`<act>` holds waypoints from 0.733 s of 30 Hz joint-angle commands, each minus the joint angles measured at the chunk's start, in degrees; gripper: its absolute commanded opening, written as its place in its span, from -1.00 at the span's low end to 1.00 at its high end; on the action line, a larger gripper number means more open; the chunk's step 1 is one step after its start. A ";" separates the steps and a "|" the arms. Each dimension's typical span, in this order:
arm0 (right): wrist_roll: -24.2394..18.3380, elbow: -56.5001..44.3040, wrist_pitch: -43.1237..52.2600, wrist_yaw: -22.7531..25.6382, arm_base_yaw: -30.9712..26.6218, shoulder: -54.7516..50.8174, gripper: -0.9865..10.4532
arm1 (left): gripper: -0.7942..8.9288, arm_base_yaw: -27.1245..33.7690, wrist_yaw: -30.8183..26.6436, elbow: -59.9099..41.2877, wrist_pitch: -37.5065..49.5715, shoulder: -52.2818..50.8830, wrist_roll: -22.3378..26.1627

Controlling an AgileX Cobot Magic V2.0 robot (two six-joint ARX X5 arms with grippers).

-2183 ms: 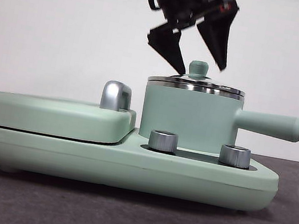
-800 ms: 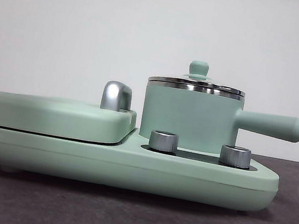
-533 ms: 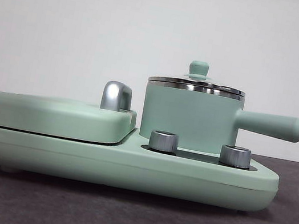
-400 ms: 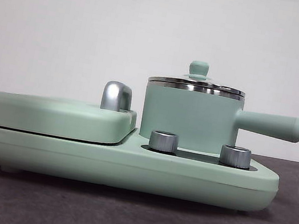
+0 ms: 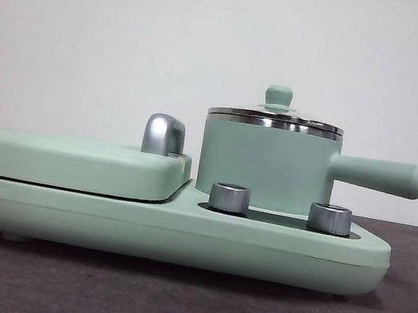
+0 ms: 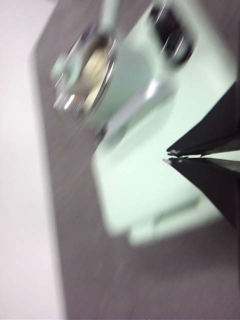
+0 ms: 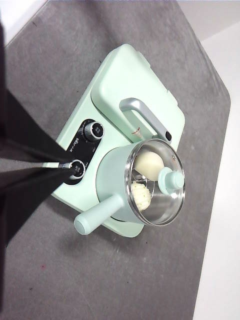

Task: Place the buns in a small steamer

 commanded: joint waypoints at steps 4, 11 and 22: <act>-0.24 0.28 0.63 0.04 0.28 -0.04 -0.80 | -0.82 7.43 -1.66 -17.88 17.07 -13.11 0.96; -0.26 0.28 0.66 0.07 0.28 -0.04 -0.80 | -0.82 11.37 -7.26 -28.00 16.61 -22.71 -4.39; -0.26 0.28 0.63 0.07 0.28 -0.07 -0.80 | -0.82 13.05 -14.78 -30.64 10.82 -22.69 -3.89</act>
